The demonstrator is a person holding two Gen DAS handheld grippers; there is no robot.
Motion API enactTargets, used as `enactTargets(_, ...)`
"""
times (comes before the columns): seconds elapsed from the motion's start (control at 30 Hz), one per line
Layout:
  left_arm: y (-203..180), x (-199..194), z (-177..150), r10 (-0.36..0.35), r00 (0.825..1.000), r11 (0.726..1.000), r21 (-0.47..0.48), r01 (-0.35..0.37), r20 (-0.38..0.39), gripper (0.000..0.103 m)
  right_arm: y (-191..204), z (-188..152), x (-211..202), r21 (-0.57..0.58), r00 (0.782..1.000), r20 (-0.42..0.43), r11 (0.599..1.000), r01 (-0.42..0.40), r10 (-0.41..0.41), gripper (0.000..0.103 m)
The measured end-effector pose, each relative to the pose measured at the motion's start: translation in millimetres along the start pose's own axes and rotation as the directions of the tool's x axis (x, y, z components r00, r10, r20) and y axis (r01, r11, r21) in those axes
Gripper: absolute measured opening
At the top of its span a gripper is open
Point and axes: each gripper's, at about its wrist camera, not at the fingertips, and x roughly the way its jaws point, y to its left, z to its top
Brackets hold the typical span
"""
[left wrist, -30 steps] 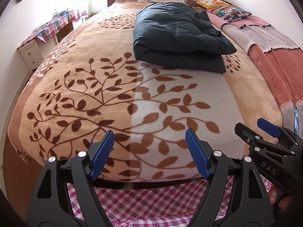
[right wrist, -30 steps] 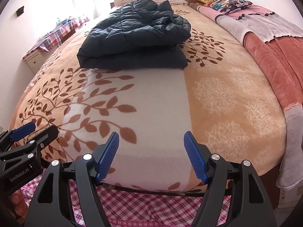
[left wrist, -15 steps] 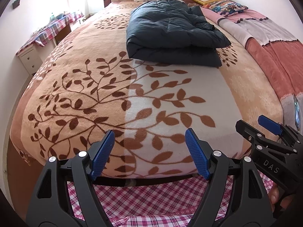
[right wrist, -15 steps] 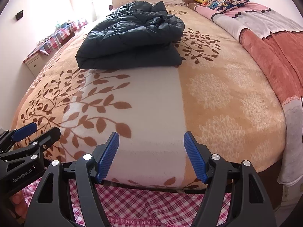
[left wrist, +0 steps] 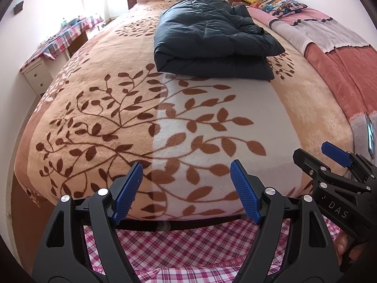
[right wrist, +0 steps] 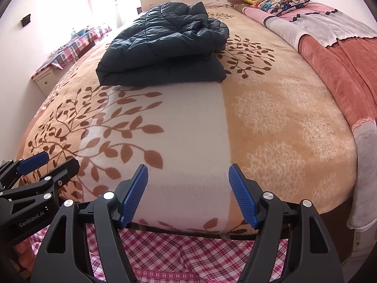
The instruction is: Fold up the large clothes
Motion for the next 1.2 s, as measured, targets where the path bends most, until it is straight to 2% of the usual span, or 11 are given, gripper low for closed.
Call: enactTargets(1.2,-0.5,0.4,0.0,0.006,1.0,1.0,-0.002,-0.006,-0.006,0.075,0.4,-0.8,-3.3,-0.008,1.0,0.009,1.0,0.005,-0.005,0.07)
